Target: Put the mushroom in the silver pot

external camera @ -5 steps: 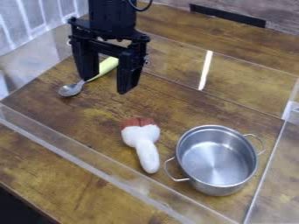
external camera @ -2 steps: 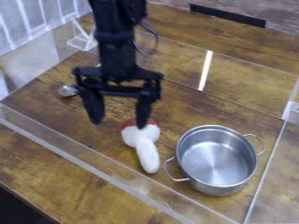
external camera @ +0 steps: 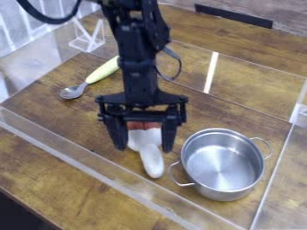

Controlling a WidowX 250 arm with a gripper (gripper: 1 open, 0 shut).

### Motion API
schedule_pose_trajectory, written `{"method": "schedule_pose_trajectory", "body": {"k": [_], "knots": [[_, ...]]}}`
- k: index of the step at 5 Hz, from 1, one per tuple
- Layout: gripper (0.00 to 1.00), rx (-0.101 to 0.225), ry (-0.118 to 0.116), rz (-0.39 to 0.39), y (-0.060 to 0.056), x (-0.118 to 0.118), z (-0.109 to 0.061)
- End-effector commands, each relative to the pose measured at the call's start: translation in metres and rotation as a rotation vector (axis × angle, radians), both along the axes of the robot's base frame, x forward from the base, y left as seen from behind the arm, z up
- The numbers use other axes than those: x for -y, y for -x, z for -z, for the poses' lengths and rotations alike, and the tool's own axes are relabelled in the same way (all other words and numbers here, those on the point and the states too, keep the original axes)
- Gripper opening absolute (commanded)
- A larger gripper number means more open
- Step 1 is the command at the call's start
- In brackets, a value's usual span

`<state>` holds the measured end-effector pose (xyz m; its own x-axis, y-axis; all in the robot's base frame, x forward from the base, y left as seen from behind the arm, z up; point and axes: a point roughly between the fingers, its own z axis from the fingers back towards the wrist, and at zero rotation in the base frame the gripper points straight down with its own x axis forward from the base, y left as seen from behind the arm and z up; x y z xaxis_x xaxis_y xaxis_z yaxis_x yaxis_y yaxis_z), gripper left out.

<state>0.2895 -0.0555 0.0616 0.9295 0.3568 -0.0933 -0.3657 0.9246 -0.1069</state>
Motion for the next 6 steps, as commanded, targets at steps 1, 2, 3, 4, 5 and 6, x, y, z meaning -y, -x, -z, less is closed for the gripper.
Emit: {"method": "schedule_pose_trajectory", "body": {"k": [1, 2, 3, 4, 5, 6], "knots": [[1.00, 0.032, 0.019, 0.021, -0.010, -0.004, 0.007], [1.00, 0.037, 0.037, 0.009, -0.019, -0.014, 0.021], [1.00, 0.037, 0.057, -0.058, -0.014, -0.020, 0.021], [0.00, 0.036, 0.067, -0.121, -0.008, -0.023, 0.019], [0.00, 0.034, 0.079, -0.141, -0.006, -0.033, 0.018], [0.00, 0.026, 0.094, -0.154, -0.007, -0.039, 0.015]]}}
